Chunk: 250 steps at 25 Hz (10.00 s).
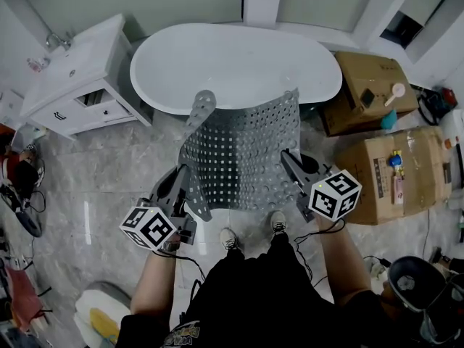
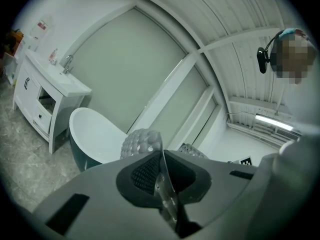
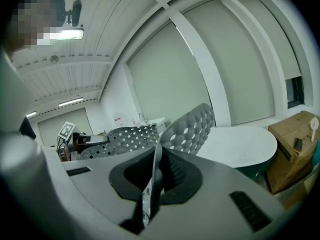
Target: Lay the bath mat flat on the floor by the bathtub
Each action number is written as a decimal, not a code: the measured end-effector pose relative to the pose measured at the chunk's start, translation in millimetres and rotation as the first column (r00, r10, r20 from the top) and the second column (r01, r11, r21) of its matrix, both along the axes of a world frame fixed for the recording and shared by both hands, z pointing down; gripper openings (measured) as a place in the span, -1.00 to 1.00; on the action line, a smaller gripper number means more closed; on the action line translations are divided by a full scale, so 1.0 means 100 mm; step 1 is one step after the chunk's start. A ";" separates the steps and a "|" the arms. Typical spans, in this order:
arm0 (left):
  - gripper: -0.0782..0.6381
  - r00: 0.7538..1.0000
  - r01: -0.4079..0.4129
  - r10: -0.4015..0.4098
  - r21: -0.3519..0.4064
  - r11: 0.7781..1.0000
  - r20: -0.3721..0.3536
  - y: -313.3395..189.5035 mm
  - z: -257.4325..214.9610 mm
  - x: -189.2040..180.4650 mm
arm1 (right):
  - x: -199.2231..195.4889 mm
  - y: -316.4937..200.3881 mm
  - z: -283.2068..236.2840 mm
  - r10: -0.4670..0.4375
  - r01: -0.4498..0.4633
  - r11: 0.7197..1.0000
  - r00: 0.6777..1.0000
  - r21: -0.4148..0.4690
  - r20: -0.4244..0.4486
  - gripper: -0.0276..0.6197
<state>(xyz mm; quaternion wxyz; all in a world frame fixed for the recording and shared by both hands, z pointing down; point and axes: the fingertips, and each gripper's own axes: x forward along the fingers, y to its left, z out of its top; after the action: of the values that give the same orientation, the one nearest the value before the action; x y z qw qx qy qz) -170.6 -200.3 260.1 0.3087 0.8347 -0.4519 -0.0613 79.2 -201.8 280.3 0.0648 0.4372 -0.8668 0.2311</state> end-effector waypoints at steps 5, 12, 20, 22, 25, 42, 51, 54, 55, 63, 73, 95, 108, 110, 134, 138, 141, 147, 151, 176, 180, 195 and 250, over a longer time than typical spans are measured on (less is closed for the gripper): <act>-0.68 1.000 0.019 -0.019 0.014 1.000 0.014 -0.03 0.03 0.24 | 0.24 -0.07 0.06 -0.039 0.039 0.999 0.999 0.004 -0.032 -0.82; -0.68 0.995 0.062 -0.061 -0.011 0.998 0.079 -0.15 0.26 1.08 | 1.06 -0.29 0.33 -0.084 0.083 0.996 0.996 -0.014 -0.014 -0.82; -0.68 0.990 0.109 -0.103 -0.060 0.992 0.096 -0.17 0.63 1.57 | 1.53 -0.40 0.71 -0.141 0.141 0.989 0.990 -0.049 -0.010 -0.82; -0.68 0.988 0.121 -0.113 -0.072 0.990 0.100 -0.19 0.73 1.65 | 1.63 -0.43 0.83 -0.147 0.147 0.987 0.989 -0.064 -0.007 -0.82; -0.68 0.986 0.133 -0.123 -0.086 0.987 0.108 -0.22 0.87 1.67 | 1.69 -0.46 0.99 -0.145 0.144 0.986 0.989 -0.084 -0.002 -0.82; -0.68 0.972 0.103 -0.063 -0.168 0.980 0.227 -0.58 2.42 1.39 | 1.60 -0.66 2.52 -0.064 0.048 0.985 0.994 -0.163 -0.094 -0.82; -0.68 0.960 0.104 -0.055 -0.168 0.980 0.274 -0.80 3.31 1.11 | 1.37 -0.82 3.40 -0.023 0.001 0.978 0.994 -0.207 -0.106 -0.82; -0.68 0.958 0.114 -0.065 -0.163 0.980 0.281 -0.89 3.65 1.04 | 1.33 -0.92 3.77 -0.020 -0.006 0.979 0.992 -0.206 -0.121 -0.82; -0.68 0.957 0.116 -0.067 -0.161 0.980 0.282 -0.90 3.77 1.01 | 1.32 -0.94 3.90 -0.017 -0.009 0.979 0.992 -0.205 -0.126 -0.82; -0.68 0.946 0.129 -0.081 -0.137 0.982 0.313 -1.05 4.89 0.84 | 1.26 -1.17 4.96 -0.042 0.010 0.983 0.984 -0.183 -0.171 -0.82; -0.68 0.940 0.143 -0.092 -0.134 0.981 0.329 -1.28 6.55 0.64 | 1.31 -1.45 6.57 -0.049 0.015 0.986 0.978 -0.166 -0.201 -0.82; -0.68 0.897 0.174 -0.102 -0.132 0.976 0.431 -1.84 8.51 0.04 | 1.73 -1.82 8.60 0.042 -0.088 0.978 0.972 -0.188 -0.233 -0.82; -0.67 0.820 0.234 -0.100 -0.170 0.957 0.563 -1.84 8.89 -0.17 | 1.96 -1.96 9.12 0.054 -0.144 0.946 0.954 -0.292 -0.296 -0.82; -0.67 0.808 0.231 -0.085 -0.180 0.956 0.583 -1.84 8.94 -0.17 | 2.04 -1.95 9.20 0.062 -0.160 0.937 0.951 -0.310 -0.302 -0.82; -0.63 0.695 0.214 -0.065 -0.120 0.969 0.716 -1.85 8.93 -0.10 | 2.54 -1.95 9.20 0.175 -0.306 0.938 0.823 -0.162 -0.541 -0.32; -0.68 0.733 0.164 -0.044 -0.113 0.980 0.679 -1.87 8.85 0.11 | 2.33 -1.96 9.05 0.163 -0.270 0.952 0.848 -0.147 -0.505 -0.85; -0.72 0.755 0.117 -0.019 -0.106 0.988 0.655 -1.89 8.78 0.31 | 2.13 -1.98 8.98 0.137 -0.229 0.962 0.874 -0.147 -0.466 -0.86; -0.73 0.786 0.032 0.027 -0.084 0.996 0.618 -1.91 8.63 0.69 | 1.75 -2.02 8.84 0.069 -0.143 0.979 0.905 -0.147 -0.420 -0.86; -0.74 0.789 -0.042 0.050 -0.028 0.999 0.613 -1.91 8.42 0.93 | 1.51 -2.05 8.64 0.028 -0.081 0.990 0.918 -0.119 -0.395 -0.86; -0.74 0.846 -0.204 0.182 -0.010 0.979 0.501 -1.22 5.10 1.35 | 0.62 -1.16 5.40 -0.138 0.099 0.987 0.926 -0.126 -0.351 -0.86; -0.74 0.852 -0.219 0.204 -0.025 0.975 0.482 -1.01 4.38 1.38 | 0.49 -1.01 4.66 -0.117 0.072 0.986 0.945 -0.153 -0.307 -0.86; -0.74 0.911 -0.156 0.161 -0.043 0.987 0.379 -0.27 2.00 1.18 | -0.18 -0.46 2.06 -0.102 0.086 0.993 0.966 -0.074 -0.237 -0.86; -0.74 0.919 -0.250 0.224 0.042 0.967 0.325 2.67 0.39 2.29 | 0.68 2.56 0.13 -0.062 0.075 0.989 0.993 0.130 -0.100 -0.86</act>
<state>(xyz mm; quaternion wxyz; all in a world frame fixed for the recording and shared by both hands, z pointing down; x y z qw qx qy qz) 58.8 66.5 299.5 0.2024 0.8942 -0.3884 0.0929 147.3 54.2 293.8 0.0849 0.4212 -0.8906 0.1491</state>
